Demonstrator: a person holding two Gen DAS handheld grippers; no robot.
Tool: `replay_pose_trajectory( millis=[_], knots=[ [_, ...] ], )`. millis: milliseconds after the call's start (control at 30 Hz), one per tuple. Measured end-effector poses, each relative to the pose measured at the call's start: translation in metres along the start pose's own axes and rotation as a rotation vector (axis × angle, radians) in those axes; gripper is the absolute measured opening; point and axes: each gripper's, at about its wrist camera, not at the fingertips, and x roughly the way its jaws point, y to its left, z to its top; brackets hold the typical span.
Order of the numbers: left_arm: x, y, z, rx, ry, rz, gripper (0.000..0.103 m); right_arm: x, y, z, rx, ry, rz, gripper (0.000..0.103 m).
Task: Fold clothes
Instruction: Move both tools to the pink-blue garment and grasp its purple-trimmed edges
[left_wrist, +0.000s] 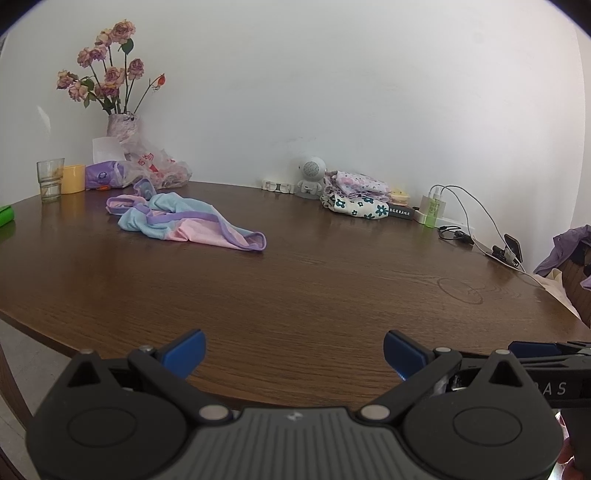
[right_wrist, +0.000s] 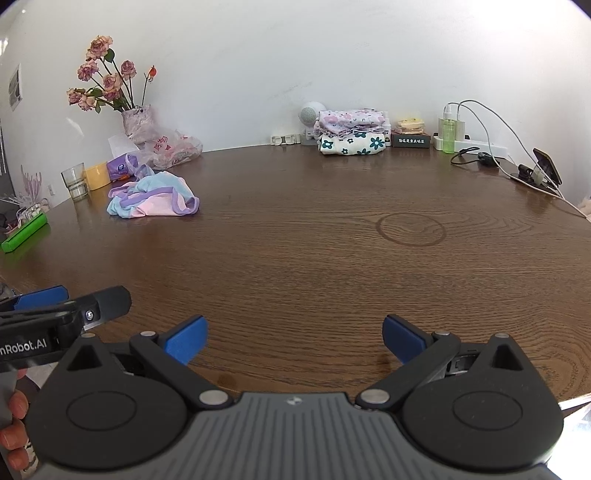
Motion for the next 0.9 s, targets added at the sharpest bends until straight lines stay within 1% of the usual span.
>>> replay_pose_trajectory(
  millis=[167, 267, 500, 600, 733, 833, 900],
  knots=[
    [0.011, 0.022, 0.022, 0.005, 0.000, 0.009, 0.103, 0.009, 0.010, 0.012, -0.020, 0.002, 0.023, 0.103],
    [0.017, 0.035, 0.035, 0.008, -0.001, 0.014, 0.103, 0.017, 0.018, 0.024, -0.032, 0.012, 0.055, 0.103],
    [0.033, 0.066, 0.066, 0.014, -0.001, 0.026, 0.103, 0.045, 0.045, 0.070, -0.118, 0.044, 0.125, 0.103],
    [0.043, 0.086, 0.085, 0.009, 0.018, 0.028, 0.103, 0.062, 0.059, 0.092, -0.163, 0.075, 0.158, 0.103],
    [0.067, 0.117, 0.115, 0.024, 0.056, 0.040, 0.103, 0.087, 0.076, 0.126, -0.221, 0.113, 0.206, 0.103],
    [0.092, 0.137, 0.135, 0.023, 0.084, 0.073, 0.101, 0.112, 0.091, 0.153, -0.273, 0.127, 0.212, 0.103],
    [0.113, 0.146, 0.142, 0.019, 0.113, 0.093, 0.100, 0.132, 0.104, 0.166, -0.320, 0.128, 0.210, 0.103]
  ],
)
